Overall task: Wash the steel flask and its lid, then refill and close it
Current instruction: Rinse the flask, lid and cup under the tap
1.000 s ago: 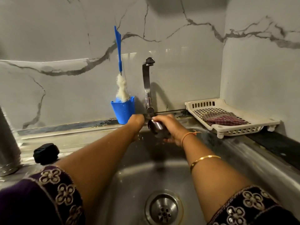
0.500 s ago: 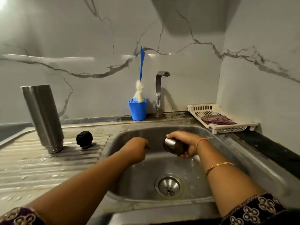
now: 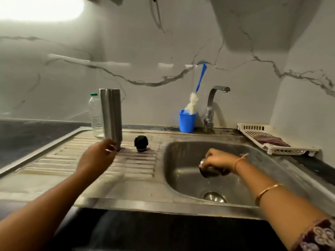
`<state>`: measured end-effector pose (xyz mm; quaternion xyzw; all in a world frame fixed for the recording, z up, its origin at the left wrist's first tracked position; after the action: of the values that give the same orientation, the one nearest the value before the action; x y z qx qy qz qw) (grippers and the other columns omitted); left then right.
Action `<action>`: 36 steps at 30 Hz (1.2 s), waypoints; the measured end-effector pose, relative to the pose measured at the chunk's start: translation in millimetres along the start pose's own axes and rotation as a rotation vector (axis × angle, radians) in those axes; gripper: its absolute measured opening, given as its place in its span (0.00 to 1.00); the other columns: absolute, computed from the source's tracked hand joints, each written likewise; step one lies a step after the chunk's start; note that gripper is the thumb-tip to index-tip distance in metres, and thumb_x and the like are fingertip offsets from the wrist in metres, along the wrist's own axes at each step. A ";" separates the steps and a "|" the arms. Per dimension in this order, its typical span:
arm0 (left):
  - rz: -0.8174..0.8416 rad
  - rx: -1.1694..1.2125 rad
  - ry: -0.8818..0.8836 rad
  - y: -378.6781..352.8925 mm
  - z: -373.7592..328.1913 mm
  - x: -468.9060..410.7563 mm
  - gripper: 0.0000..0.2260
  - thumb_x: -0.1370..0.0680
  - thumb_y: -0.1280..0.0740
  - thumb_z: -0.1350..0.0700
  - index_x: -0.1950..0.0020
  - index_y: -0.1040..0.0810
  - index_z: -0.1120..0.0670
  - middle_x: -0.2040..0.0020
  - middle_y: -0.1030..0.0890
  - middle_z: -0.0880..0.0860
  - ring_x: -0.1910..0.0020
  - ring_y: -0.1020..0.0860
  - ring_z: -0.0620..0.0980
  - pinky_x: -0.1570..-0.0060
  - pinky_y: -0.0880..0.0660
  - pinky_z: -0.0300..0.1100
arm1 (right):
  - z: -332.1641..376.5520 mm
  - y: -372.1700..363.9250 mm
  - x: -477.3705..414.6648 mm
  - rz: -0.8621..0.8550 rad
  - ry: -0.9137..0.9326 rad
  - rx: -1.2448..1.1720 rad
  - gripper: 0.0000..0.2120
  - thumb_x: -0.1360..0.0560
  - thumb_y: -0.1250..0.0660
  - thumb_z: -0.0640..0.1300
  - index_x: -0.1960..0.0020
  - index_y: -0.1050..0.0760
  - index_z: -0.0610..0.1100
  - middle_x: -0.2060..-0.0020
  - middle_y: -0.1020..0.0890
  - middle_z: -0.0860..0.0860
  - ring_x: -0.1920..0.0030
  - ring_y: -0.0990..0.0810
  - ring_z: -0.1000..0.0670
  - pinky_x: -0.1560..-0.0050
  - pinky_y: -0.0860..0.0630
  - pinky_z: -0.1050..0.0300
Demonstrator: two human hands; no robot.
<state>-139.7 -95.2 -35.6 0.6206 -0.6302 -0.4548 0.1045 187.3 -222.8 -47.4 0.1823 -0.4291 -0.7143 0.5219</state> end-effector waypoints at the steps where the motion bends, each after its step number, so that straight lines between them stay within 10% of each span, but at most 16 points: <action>1: -0.051 0.013 0.023 9.0 13.6 -1.1 0.10 0.23 0.33 0.57 0.42 0.23 0.51 0.52 0.18 0.49 0.57 0.21 0.48 0.58 0.26 0.44 | 13.4 6.8 1.3 0.026 0.042 -0.147 0.09 0.28 0.32 0.44 0.52 0.28 0.42 0.59 0.25 0.41 0.62 0.28 0.46 0.68 0.35 0.60; 6: -0.249 0.093 0.164 40.9 72.3 -1.0 0.11 0.23 0.33 0.58 0.41 0.23 0.53 0.48 0.18 0.53 0.55 0.21 0.52 0.56 0.28 0.45 | 56.6 25.1 0.2 0.112 0.174 -0.679 0.04 0.27 0.32 0.48 0.55 0.26 0.50 0.65 0.23 0.51 0.67 0.25 0.53 0.67 0.33 0.60; 11: -0.327 0.213 0.244 50.2 98.9 -1.6 0.12 0.23 0.33 0.59 0.40 0.25 0.56 0.45 0.19 0.57 0.47 0.22 0.58 0.47 0.27 0.52 | 37.0 -25.3 -12.7 0.196 -0.008 0.335 0.14 0.35 0.27 0.49 0.55 0.21 0.41 0.65 0.21 0.45 0.62 0.24 0.45 0.66 0.27 0.54; 17: -0.322 0.233 0.169 47.8 97.0 -4.7 0.12 0.24 0.33 0.60 0.41 0.25 0.57 0.46 0.19 0.57 0.49 0.21 0.56 0.48 0.24 0.51 | 58.7 -0.8 -10.6 0.206 0.029 -0.602 0.14 0.32 0.29 0.45 0.46 0.22 0.46 0.59 0.19 0.47 0.61 0.21 0.50 0.70 0.25 0.61; 22: -0.315 0.213 0.128 43.7 97.1 -6.8 0.11 0.24 0.33 0.60 0.42 0.25 0.56 0.46 0.20 0.56 0.51 0.21 0.55 0.50 0.23 0.53 | 37.8 -13.8 -26.6 -0.111 -0.115 0.564 0.10 0.31 0.33 0.49 0.51 0.25 0.49 0.51 0.20 0.46 0.53 0.22 0.48 0.51 0.23 0.53; 26: -0.317 0.210 0.119 41.9 97.7 -8.0 0.10 0.24 0.33 0.60 0.42 0.25 0.55 0.47 0.20 0.55 0.51 0.22 0.54 0.50 0.23 0.52 | 95.0 -27.4 -21.6 -0.051 0.042 -0.107 0.13 0.26 0.31 0.52 0.50 0.30 0.45 0.56 0.21 0.45 0.61 0.24 0.50 0.65 0.27 0.59; 36: -0.335 0.200 0.104 37.1 100.7 -11.3 0.09 0.23 0.35 0.60 0.43 0.25 0.56 0.48 0.20 0.55 0.50 0.22 0.56 0.50 0.24 0.52 | 202.3 -78.3 -53.2 -0.209 0.307 0.445 0.27 0.27 0.41 0.67 0.45 0.25 0.44 0.52 0.21 0.47 0.53 0.23 0.48 0.54 0.24 0.56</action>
<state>-232.9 -47.5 -61.5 0.7468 -0.5537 -0.3684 -0.0023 18.6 -82.5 -5.9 0.4415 -0.4704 -0.6165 0.4514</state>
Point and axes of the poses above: each hand's wrist, its own x-axis away from the middle knuckle, its own y-axis out of the back of the hand, z = x × y, the point moved 4 cm from there along -x, towards the middle knuckle
